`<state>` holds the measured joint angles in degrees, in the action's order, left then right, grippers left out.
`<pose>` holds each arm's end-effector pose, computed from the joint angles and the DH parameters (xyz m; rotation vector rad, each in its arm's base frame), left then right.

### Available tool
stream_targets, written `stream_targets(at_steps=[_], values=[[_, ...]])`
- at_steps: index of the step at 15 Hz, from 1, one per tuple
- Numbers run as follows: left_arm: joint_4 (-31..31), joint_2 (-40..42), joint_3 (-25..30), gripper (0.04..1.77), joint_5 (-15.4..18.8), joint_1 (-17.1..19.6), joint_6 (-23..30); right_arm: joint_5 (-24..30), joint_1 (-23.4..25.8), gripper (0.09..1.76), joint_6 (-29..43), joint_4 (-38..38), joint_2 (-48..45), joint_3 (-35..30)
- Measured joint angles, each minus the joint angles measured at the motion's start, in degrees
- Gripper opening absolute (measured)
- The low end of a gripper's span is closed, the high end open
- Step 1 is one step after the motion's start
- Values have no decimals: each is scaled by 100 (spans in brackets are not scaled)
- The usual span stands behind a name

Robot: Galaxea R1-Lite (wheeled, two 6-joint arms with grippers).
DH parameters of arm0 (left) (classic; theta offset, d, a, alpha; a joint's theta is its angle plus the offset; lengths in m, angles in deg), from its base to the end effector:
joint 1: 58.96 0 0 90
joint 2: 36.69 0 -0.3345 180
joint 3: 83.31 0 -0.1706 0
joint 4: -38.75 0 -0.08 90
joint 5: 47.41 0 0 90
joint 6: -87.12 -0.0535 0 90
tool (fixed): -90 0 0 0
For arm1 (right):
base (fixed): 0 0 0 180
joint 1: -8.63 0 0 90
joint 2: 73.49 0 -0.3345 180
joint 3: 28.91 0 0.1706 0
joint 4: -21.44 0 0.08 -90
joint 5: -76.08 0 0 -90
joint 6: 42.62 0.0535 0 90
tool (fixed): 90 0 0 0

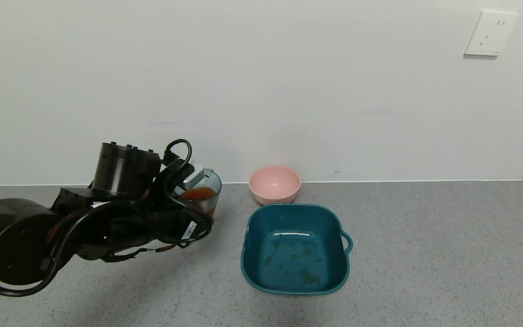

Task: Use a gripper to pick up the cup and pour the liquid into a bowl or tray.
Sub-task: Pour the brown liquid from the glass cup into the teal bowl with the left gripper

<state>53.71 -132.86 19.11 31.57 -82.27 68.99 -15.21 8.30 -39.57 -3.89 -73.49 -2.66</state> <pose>0.2870 -0.1125 0.2049 0.4800 0.5252 -0.2966 -0.0480 -0.0015 0.0776 0.0535 -0.0165 -0.0163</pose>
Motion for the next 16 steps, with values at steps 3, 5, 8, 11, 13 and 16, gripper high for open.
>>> stream_targets(at_steps=[3,5,8,11,13,16], values=[[346,-24,-228,124,-201,-382,-100,-2,0,171,1,0,0,0],[462,-71,-345,124,-354,-601,-166,0,0,171,1,0,0,0],[460,-173,-438,124,-491,-775,-629,-2,0,171,1,0,0,0],[449,-289,-460,124,-501,-907,-1012,2,0,171,1,0,0,0],[446,-368,-493,124,-507,-974,-1376,0,0,171,1,1,0,0],[453,-460,-529,124,-924,-1012,-2071,0,0,171,0,0,0,0]])
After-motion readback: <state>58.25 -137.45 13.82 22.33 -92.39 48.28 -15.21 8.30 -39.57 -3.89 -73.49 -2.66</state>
